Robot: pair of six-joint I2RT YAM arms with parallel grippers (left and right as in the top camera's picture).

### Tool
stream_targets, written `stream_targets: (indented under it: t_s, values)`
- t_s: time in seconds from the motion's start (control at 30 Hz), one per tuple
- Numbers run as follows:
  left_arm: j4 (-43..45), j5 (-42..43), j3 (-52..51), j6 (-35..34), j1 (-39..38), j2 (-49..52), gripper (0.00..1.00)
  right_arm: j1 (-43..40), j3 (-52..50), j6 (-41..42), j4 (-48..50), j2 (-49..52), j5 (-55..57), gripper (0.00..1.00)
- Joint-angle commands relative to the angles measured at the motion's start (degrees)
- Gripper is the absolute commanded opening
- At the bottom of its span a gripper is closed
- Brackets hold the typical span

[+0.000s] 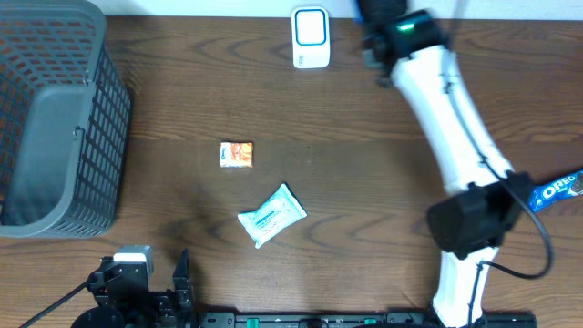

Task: Scan the item barcode
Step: 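Carry jar to the right table edge beside the Oreo pack and release, then reach right gripper to the small orange tissue pack and grasp it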

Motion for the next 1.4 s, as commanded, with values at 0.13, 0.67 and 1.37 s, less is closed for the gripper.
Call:
stream_targets:
  t_s: [0.13,0.67,1.37]
  values:
    - [-0.15,-0.72,0.15,0.37,-0.24,-0.33,0.98,-17.94,-0.52,7.91,-6.99,3.1,-10.8,0.4]
    - [-0.15,-0.72,0.15,0.37,-0.24,-0.33,0.98,-48.11,-26.01,7.28,11.19,3.48,-12.28,0.37]
    - [-0.15,-0.72,0.17,0.37,-0.24,-0.33,0.98,-41.83,18.71,4.48,-16.59,2.71,-37.09,0.99]
